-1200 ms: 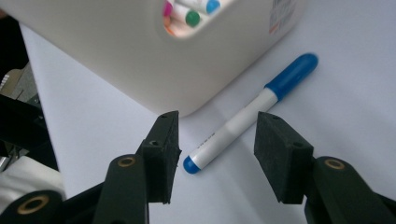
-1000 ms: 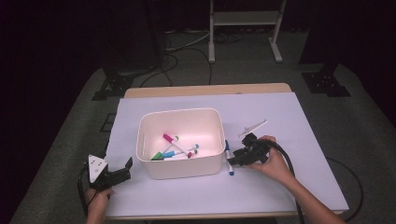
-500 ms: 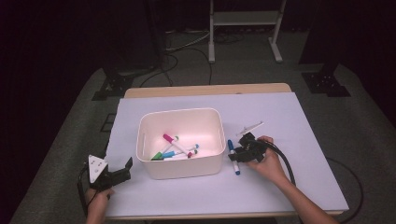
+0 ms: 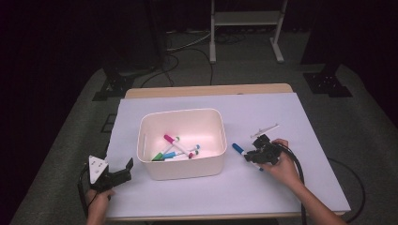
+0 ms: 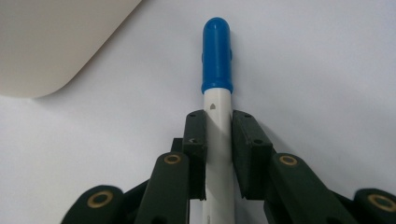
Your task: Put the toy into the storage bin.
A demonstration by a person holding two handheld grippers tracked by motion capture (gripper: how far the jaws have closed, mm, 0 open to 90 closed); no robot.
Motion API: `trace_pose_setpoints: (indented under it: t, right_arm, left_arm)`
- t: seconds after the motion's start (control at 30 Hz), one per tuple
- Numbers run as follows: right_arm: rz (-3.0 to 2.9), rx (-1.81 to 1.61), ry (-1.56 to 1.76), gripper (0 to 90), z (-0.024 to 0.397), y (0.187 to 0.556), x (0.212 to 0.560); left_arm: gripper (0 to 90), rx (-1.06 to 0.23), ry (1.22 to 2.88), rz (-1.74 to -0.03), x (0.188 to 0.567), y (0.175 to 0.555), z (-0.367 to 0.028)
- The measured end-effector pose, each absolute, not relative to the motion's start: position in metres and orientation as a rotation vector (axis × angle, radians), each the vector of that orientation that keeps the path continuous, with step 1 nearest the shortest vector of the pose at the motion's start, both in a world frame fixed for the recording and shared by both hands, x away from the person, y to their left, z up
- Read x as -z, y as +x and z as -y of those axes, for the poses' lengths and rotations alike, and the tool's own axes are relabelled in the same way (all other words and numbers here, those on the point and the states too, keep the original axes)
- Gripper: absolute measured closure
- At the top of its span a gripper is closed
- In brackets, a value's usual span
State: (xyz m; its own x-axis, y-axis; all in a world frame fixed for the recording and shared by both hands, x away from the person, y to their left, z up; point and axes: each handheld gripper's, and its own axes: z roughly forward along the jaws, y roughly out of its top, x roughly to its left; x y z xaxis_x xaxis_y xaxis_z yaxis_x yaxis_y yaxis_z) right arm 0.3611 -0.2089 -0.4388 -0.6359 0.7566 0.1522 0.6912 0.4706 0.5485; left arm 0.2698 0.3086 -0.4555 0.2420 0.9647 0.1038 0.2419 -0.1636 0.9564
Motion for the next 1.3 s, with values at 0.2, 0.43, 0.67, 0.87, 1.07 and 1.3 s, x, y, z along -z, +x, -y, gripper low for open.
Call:
trace_pose_setpoints:
  t: [0.2,0.43,0.67,0.87,1.07,1.3]
  right_arm:
    - [-2.628,-0.94,1.302,75.6,0.221,0.353,0.431]
    - [-2.651,-1.05,1.269,75.6,0.227,0.34,0.408]
    - [-2.651,-1.14,1.234,75.6,0.232,0.331,0.376]
    - [-2.656,-1.206,1.169,75.5,0.226,0.326,0.347]
    - [-2.678,-1.232,1.086,75.5,0.214,0.322,0.321]
    - [-2.713,-1.267,0.955,75.5,0.189,0.318,0.291]
  left_arm:
    - [0.0,-0.995,1.601,-1.154,0.456,0.27,-0.309]
    - [0.0,-0.996,1.602,-1.155,0.455,0.27,-0.309]
    - [0.0,-0.996,1.603,-1.154,0.456,0.27,-0.309]
    - [0.0,-0.995,1.602,-1.154,0.456,0.27,-0.309]
    - [0.0,-0.993,1.605,-1.156,0.455,0.27,-0.309]
    - [0.0,-0.994,1.604,-1.154,0.455,0.27,-0.309]
